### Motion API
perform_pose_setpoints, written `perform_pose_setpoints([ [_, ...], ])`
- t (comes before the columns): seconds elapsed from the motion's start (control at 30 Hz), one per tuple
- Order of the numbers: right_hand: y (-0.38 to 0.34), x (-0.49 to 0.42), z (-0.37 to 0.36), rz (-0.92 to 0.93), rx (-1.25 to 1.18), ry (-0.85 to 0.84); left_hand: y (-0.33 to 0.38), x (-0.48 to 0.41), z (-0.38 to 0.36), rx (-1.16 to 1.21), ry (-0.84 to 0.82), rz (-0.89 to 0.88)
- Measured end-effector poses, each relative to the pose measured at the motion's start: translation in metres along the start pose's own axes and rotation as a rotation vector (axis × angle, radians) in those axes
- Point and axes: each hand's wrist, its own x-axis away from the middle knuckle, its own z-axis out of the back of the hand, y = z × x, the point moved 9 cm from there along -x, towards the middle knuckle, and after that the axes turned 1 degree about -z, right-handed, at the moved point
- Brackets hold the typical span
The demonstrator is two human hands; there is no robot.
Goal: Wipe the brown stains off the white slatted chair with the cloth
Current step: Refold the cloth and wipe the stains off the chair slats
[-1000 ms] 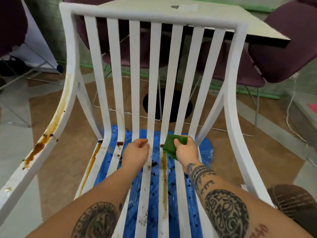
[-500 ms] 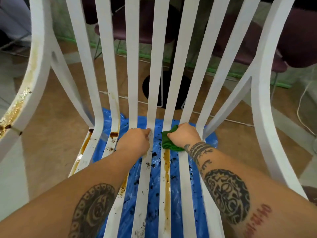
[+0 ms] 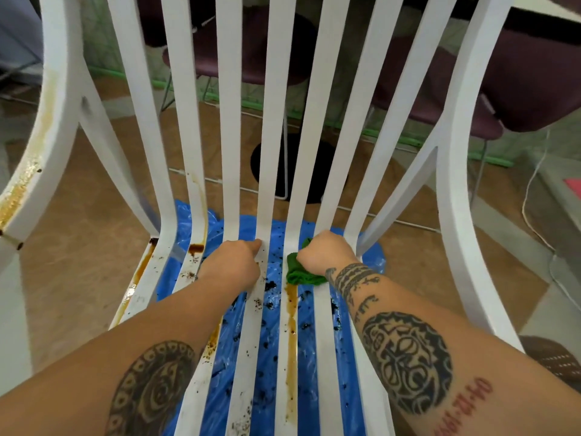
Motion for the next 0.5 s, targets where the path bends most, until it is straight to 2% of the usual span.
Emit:
perform_pose_setpoints([
  [0.1,-0.017,0.001,0.009,0.064,-0.046,0.097,0.005,0.000,0.000,-0.032,-0.003,-0.008],
  [0.23,-0.014,0.007,-0.014,0.062,-0.069,0.074,0.004,0.005,0.005,-0.048,-0.009,-0.011],
  [0.37,-0.011,0.007,-0.005,0.077,0.184,-0.079,-0.003,0.016,0.002,0.029,0.011,-0.020],
  [0.43,-0.014,0.007,0.008,0.082,0.256,-0.048,-0.010,0.017,0.002,0.062,0.038,-0.007],
  [0.5,-0.017,0.009,0.011,0.125,0.116,0.023,-0.011,0.017,0.003,0.097,0.061,-0.004],
])
